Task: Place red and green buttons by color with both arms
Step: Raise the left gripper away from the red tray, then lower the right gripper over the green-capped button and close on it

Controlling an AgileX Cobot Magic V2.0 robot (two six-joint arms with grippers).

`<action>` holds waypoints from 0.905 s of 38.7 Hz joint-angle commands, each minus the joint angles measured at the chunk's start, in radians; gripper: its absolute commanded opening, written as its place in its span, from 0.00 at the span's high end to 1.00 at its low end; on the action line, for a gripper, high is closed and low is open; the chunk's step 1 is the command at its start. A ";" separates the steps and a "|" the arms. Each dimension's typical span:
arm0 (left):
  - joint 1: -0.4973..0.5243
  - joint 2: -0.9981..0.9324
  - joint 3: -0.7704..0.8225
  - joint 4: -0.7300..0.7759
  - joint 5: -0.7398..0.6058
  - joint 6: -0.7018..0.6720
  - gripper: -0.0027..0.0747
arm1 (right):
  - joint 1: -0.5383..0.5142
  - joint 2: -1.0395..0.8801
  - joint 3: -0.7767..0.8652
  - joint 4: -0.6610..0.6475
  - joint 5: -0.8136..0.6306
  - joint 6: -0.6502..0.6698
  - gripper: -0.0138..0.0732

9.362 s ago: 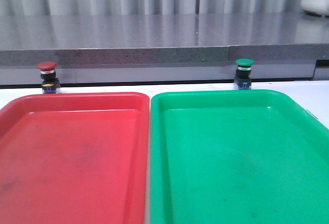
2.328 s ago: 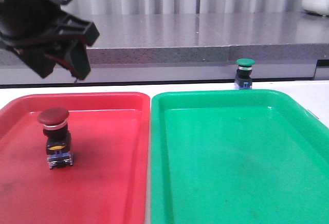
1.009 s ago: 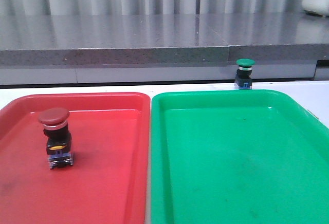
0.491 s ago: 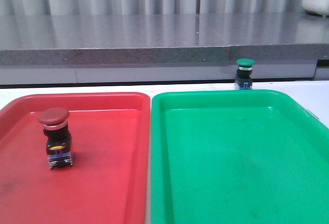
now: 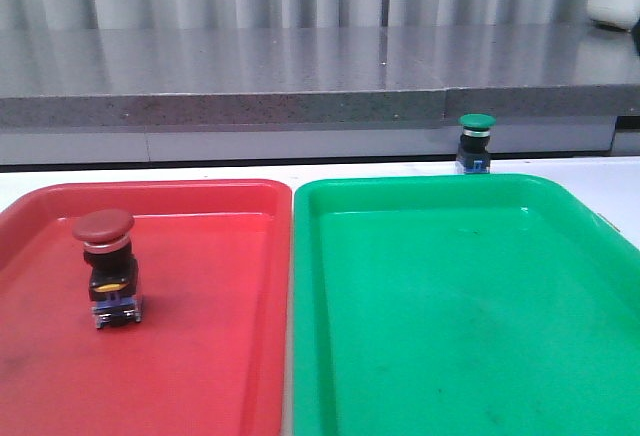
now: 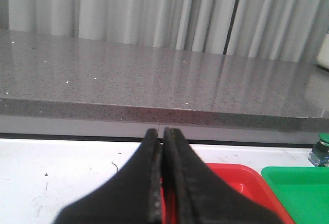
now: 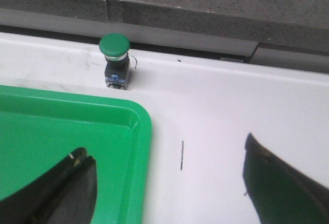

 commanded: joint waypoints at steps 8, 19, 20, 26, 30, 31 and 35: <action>0.001 0.012 -0.026 -0.006 -0.081 -0.010 0.99 | 0.046 0.334 -0.283 0.088 -0.071 0.003 0.15; 0.001 0.012 -0.026 -0.006 -0.081 -0.010 0.99 | 0.098 0.580 -0.546 0.144 -0.018 0.003 0.15; 0.001 0.012 -0.026 -0.006 -0.081 -0.010 0.99 | 0.097 0.599 -0.568 0.147 -0.011 0.003 0.15; 0.001 0.012 -0.026 -0.006 -0.081 -0.010 0.99 | 0.091 0.692 -0.670 0.161 0.024 0.003 0.15; 0.001 0.012 -0.026 -0.006 -0.081 -0.010 0.99 | 0.089 0.746 -0.727 0.164 0.028 0.004 0.15; 0.001 0.012 -0.026 -0.006 -0.081 -0.010 0.99 | 0.089 0.766 -0.744 0.164 0.028 0.004 0.15; 0.001 0.012 -0.026 -0.006 -0.081 -0.010 0.99 | 0.089 0.804 -0.783 0.172 0.033 0.006 0.15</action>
